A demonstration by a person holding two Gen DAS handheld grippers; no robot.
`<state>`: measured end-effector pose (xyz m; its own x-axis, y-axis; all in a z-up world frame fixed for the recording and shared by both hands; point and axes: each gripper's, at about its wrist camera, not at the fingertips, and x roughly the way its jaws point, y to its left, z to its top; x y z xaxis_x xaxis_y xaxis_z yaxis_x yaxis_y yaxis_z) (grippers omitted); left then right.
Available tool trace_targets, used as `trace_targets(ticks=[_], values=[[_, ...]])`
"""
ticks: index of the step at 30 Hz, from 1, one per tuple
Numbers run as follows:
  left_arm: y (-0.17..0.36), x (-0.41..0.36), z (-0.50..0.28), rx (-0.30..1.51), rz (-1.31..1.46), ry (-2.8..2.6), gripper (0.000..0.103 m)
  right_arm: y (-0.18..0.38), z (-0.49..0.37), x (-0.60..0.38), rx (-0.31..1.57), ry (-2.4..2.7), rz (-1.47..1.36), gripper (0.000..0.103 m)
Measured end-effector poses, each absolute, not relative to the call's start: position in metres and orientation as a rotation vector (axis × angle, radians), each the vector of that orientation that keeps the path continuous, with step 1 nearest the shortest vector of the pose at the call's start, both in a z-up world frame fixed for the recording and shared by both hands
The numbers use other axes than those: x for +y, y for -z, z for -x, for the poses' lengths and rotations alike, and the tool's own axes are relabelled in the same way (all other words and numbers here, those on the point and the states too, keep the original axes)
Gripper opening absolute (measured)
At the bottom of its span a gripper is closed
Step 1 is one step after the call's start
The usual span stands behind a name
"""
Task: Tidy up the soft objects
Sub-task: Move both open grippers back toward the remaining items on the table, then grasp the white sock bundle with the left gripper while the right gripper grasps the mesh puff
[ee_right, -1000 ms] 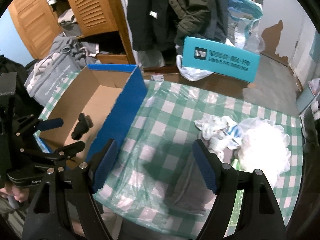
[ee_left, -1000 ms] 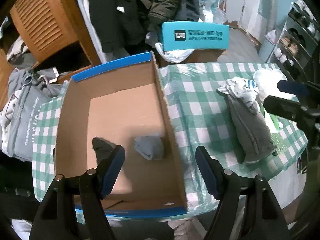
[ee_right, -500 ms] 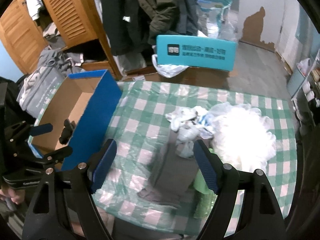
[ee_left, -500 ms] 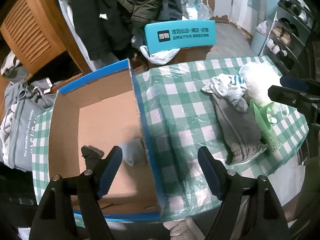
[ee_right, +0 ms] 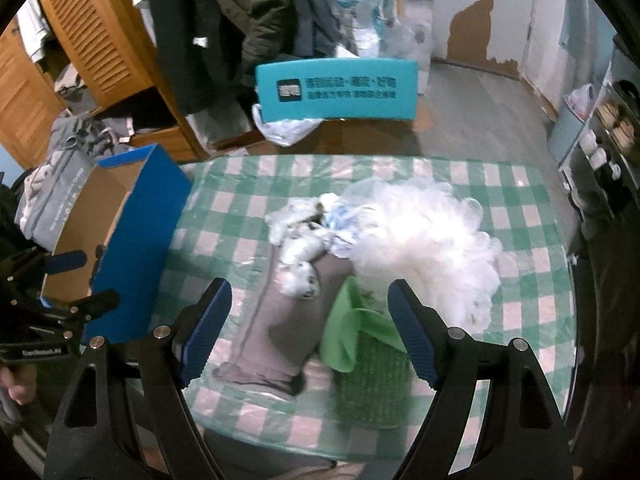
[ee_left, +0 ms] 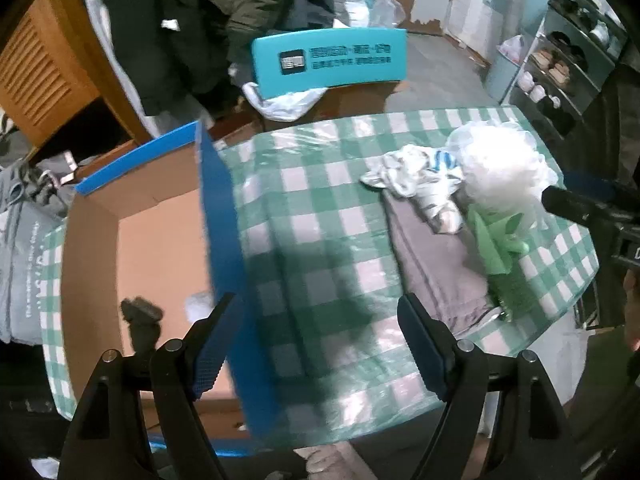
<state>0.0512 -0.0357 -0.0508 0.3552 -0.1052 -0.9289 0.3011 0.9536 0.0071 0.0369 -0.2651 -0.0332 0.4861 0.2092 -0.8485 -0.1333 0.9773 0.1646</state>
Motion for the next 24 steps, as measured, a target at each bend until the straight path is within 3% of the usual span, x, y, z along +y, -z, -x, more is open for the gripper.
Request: trace_targets(ticks=[14, 24], values=[[0.046, -0.102, -0.096, 1.225, -0.335, 0.333, 0.082, 0.033, -0.081, -0.316, 1.143, -0.142, -0.123, 0.080], [0.081, -0.120, -0.147, 1.284, -0.301, 0.330, 0.082, 0.065, -0.127, -0.322, 1.232, -0.105, -0.070, 0.080]])
